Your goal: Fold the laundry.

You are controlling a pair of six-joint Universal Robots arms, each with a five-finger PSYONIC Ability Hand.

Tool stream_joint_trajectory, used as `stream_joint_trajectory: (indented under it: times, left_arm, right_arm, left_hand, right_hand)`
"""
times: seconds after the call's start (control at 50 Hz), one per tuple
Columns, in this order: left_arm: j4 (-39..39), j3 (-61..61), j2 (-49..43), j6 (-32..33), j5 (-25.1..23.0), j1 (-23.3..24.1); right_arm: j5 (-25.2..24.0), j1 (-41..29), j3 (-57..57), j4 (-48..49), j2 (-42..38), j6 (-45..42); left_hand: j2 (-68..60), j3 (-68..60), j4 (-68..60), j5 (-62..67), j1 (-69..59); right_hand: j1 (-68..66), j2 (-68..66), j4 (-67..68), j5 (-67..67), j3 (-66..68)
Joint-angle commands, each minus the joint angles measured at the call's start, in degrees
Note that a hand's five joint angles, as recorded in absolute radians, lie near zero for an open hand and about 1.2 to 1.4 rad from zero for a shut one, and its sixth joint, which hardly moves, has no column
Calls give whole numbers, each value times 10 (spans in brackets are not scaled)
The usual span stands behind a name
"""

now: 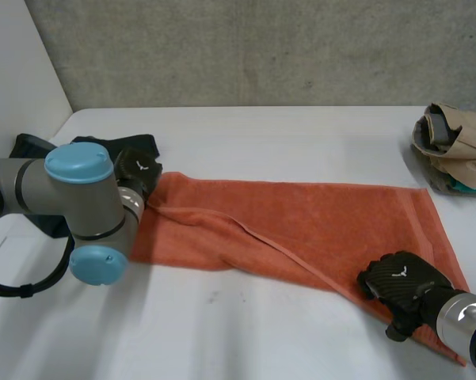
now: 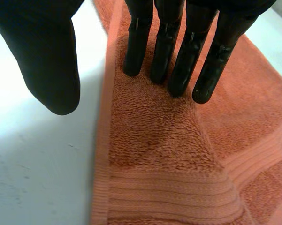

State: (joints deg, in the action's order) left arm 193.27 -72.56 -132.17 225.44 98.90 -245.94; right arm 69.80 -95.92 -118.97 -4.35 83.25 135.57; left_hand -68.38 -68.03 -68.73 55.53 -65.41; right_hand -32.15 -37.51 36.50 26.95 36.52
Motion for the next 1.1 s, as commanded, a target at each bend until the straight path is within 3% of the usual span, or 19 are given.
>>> stream_joint_trajectory:
  times: [0.02, 0.24, 0.46, 0.6, 0.64, 0.9, 1.0, 1.1]
  left_arm:
    - [0, -4, 0, 0, 1, -2]
    - [0, -4, 1, 0, 1, -3]
    - [-1, -5, 1, 0, 1, -3]
    - [-2, -10, 2, 0, 0, -2]
    - [-1, -12, 2, 0, 0, -2]
    - [-6, -66, 51, -8, 1, 1]
    - [-5, -82, 65, -8, -2, 3]
    - [-3, -75, 61, -8, -3, 5]
  right_arm:
    - [3, 16, -15, 36, 4, -18]
    - [2, 36, -19, 73, 0, -34]
    - [1, 37, -19, 116, -15, -36]
    - [1, 43, -18, 141, -50, -36]
    - [1, 48, -16, 147, -53, -36]
    - [2, 101, 35, 93, -39, -51]
    - [-21, 148, 71, 33, -38, -58]
    - [-36, 152, 85, 21, -41, -55]
  left_hand:
    - [-116, -120, -113, 145, -146]
    - [-116, -120, -113, 145, -146]
    - [-116, -120, -113, 145, -146]
    - [-116, -120, -113, 145, -146]
    - [-116, -120, -113, 145, -146]
    - [-116, -120, -113, 145, -146]
    - [-116, -120, -113, 145, -146]
    - [-116, -120, -113, 145, -146]
  right_hand:
    - [-35, 18, -8, -13, -9]
    - [-5, 49, -39, -43, -39]
    - [-69, -15, 25, 21, 25]
    - [-294, -240, 250, 246, 250]
    - [-477, -424, 434, 429, 434]
    - [-479, -425, 435, 430, 435]
    - [-479, -425, 435, 430, 435]
    - [-479, -425, 435, 430, 435]
